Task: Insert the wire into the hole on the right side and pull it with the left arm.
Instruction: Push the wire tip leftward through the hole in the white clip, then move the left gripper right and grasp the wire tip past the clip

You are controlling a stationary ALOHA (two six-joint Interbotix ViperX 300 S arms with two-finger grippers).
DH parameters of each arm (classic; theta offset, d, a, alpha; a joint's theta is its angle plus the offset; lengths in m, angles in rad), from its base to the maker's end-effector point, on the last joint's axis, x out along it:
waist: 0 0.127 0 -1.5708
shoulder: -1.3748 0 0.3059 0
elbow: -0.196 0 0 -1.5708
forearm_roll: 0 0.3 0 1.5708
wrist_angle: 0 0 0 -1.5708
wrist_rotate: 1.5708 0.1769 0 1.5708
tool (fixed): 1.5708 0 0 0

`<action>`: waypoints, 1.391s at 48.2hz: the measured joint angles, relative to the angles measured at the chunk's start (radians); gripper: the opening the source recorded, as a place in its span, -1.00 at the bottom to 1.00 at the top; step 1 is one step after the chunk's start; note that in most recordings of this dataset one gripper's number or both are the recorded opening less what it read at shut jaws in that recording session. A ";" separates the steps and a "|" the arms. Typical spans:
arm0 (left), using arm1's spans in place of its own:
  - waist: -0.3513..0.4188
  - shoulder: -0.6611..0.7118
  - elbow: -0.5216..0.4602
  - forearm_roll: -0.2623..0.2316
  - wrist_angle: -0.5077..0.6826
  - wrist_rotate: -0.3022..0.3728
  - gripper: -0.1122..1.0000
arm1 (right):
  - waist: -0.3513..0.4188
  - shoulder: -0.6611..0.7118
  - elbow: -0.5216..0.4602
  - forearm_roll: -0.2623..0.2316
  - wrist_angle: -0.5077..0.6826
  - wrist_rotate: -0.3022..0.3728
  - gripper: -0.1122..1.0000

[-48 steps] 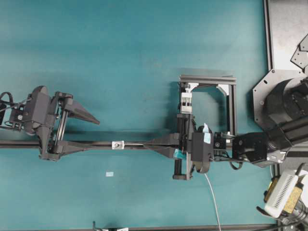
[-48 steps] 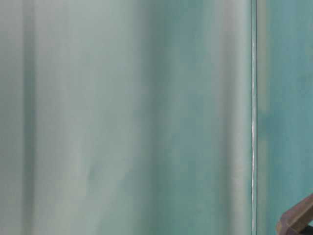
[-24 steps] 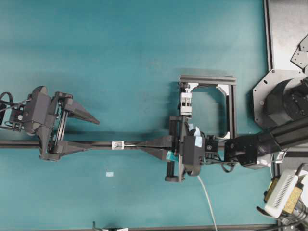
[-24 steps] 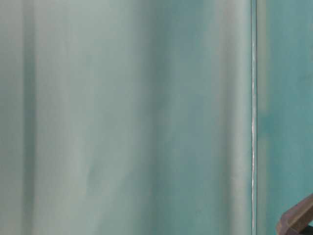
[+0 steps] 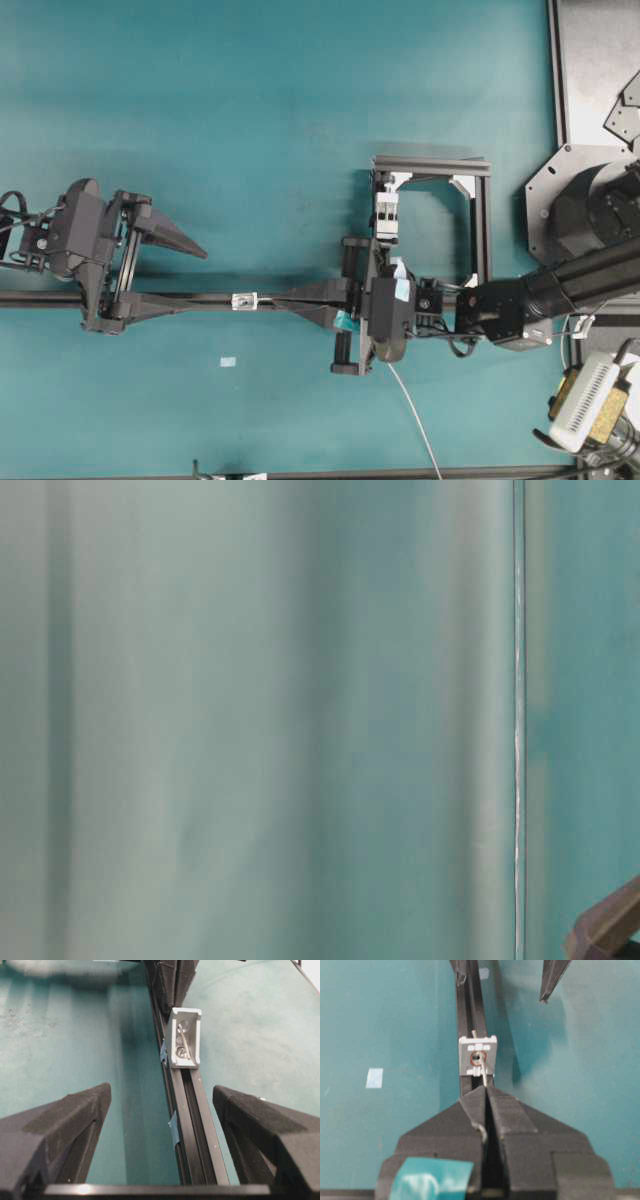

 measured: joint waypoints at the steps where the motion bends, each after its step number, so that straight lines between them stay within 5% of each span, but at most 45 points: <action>1: 0.000 0.000 0.000 0.002 -0.002 0.002 0.71 | -0.002 0.002 -0.002 0.000 0.000 0.000 -0.76; 52: 0.000 0.000 -0.035 0.002 0.092 0.000 0.70 | -0.026 0.026 -0.075 -0.005 0.052 -0.072 -0.76; 67: 0.000 0.000 -0.072 0.002 0.153 -0.057 0.65 | -0.026 0.026 -0.075 -0.005 0.052 -0.074 -0.76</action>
